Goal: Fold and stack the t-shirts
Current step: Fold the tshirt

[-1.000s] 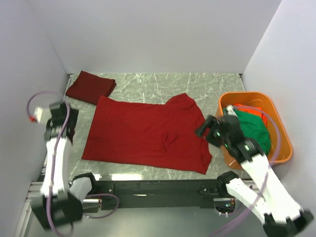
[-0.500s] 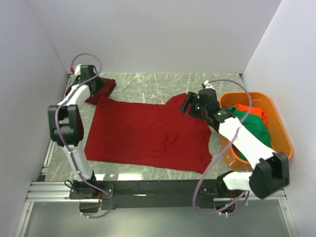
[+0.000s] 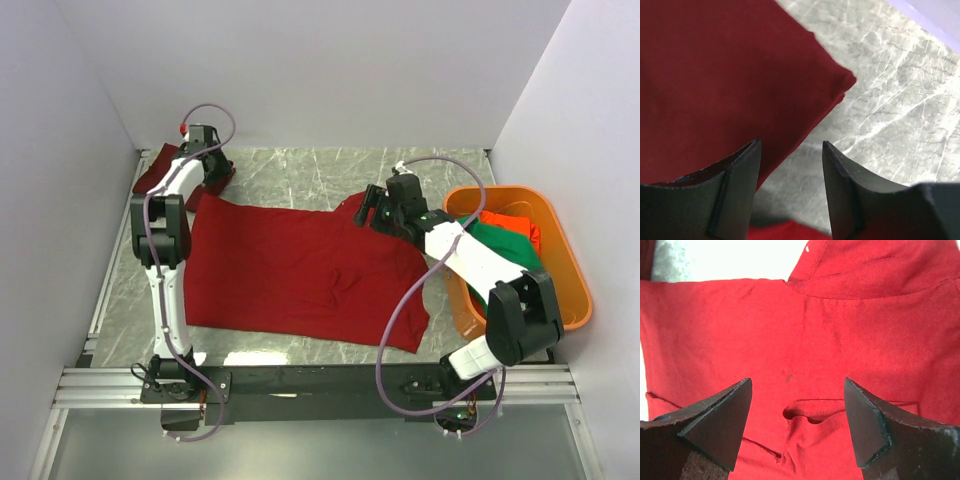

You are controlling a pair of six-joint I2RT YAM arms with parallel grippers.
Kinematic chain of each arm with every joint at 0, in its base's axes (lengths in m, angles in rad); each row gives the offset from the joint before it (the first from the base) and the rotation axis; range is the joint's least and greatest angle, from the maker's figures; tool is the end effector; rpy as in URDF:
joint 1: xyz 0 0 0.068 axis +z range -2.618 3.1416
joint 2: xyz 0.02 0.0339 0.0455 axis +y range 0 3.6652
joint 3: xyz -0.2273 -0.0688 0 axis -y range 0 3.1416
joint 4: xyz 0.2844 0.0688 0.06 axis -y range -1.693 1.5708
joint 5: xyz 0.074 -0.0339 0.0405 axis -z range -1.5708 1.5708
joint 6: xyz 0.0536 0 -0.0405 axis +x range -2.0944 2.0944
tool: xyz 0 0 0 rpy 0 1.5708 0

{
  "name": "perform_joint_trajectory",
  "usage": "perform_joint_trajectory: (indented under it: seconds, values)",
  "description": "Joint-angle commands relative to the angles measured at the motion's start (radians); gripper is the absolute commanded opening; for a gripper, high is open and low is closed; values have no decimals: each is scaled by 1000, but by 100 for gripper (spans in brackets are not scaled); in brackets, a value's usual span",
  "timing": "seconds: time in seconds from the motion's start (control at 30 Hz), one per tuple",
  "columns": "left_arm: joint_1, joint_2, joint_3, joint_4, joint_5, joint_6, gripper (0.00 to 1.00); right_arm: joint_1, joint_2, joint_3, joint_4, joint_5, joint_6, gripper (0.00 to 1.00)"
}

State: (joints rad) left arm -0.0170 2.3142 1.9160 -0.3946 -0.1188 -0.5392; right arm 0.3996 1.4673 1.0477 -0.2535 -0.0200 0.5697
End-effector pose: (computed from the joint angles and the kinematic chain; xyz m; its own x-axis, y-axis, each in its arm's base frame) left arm 0.5486 -0.0030 0.1352 -0.5771 -0.5001 -0.6456 -0.4226 0.8594 -0.2879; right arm 0.3501 0.1490 0.1990 -0.7012 0.2893 -0.6517 -0.0299 0.9013 0.4322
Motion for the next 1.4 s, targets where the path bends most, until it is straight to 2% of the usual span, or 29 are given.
perform_joint_trajectory:
  seconds: [0.0, 0.23, 0.5, 0.73, 0.97, 1.37]
  values:
    - [-8, 54, 112, -62, 37, 65, 57, -2, 27, 44, 46, -9, -18, 80]
    - [11, 152, 227, -156, -8, 48, 54, -4, 73, 55, 56, -40, -8, 80]
    - [83, 194, 239, -138, 28, 21, 54, -2, 116, 75, 56, -57, -13, 80]
    - [111, 238, 327, -125, 73, 25, 55, -4, 162, 101, 59, -64, -18, 79]
    - [127, 251, 348, -29, 204, 2, 60, -4, 199, 121, 65, -70, -22, 80]
    - [152, 310, 380, 149, 432, -160, 65, -4, 243, 133, 80, -86, -37, 80]
